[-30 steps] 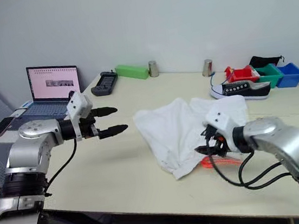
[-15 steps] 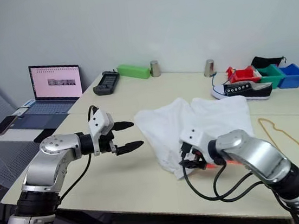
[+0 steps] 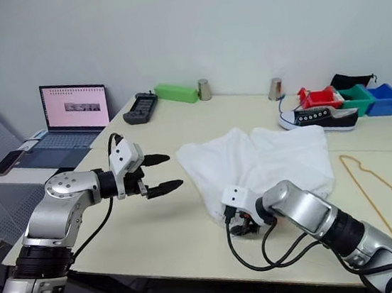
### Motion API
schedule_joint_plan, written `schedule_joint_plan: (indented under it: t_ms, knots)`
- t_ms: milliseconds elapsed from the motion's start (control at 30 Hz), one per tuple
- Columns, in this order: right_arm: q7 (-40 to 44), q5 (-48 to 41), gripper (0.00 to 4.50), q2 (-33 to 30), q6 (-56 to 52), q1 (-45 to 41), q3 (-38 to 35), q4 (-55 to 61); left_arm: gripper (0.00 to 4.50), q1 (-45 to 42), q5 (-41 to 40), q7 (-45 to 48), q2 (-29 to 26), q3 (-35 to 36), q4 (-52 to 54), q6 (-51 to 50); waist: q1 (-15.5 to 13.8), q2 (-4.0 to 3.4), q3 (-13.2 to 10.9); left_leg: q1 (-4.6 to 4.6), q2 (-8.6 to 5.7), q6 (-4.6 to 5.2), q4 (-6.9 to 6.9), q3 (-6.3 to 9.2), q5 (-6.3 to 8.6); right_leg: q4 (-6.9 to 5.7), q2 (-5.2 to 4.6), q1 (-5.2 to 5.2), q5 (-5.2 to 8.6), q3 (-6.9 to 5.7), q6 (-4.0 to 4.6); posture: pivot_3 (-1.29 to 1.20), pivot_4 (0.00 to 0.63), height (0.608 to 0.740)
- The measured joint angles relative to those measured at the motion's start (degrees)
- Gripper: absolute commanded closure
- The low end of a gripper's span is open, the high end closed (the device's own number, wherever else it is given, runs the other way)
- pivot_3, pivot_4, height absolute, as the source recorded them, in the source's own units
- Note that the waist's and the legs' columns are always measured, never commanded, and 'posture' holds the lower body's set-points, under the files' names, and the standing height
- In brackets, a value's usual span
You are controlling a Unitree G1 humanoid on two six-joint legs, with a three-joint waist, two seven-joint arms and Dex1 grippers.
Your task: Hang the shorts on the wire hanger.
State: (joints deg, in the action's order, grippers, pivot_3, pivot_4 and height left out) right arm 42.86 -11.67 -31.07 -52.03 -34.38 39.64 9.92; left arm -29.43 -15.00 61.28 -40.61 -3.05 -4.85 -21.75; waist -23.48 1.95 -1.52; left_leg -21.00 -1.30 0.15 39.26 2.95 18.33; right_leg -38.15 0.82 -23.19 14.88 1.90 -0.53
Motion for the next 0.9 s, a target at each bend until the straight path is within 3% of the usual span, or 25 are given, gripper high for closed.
schedule_joint_plan:
  t_ms: [300, 533, 700, 900]
  knots:
    - [5.04, 4.73, 4.47, -1.92, 5.88, -0.14, 0.37, -1.54, 0.00, 1.78, -0.22, -0.78, -0.69, 0.36, 2.09, -0.11, -1.60, -0.04, -0.03, -0.01, 0.00, -0.01, -0.02, -0.02, 0.00, 0.05, -0.01, -0.02, 0.01, 0.00, -0.01, 0.50, 0.000, 0.740]
    - [12.59, 7.94, 4.47, -10.63, 12.15, 0.98, 0.58, 1.01, 0.00, 1.74, -0.18, -0.95, -0.68, 0.37, 2.02, 0.05, -3.60, -0.13, -0.09, -0.10, -0.04, -0.05, -0.02, -0.03, 0.04, 0.21, -0.07, -0.03, 0.01, -0.04, -0.03, 0.49, 0.000, 0.740]
    - [21.93, 10.84, 4.47, -23.85, 22.85, 5.49, 0.38, 6.80, 0.00, 1.54, -0.12, -0.93, -0.63, 0.36, 1.59, 0.74, -5.04, -0.17, -0.11, -0.23, -0.05, -0.12, 0.02, 0.03, 0.13, 0.37, -0.12, -0.05, 0.02, -0.14, -0.05, 0.48, 0.000, 0.740]
    - [29.48, 11.52, 4.47, -37.80, 34.37, 13.77, -4.75, 6.81, 0.00, 1.26, -0.10, -0.62, -0.46, 0.15, 0.62, 1.29, -5.79, -0.32, -0.20, -0.44, 0.00, -0.15, 0.29, 0.09, 0.20, 0.37, -0.12, -0.12, 0.02, -0.25, -0.05, 0.46, 0.000, 0.740]
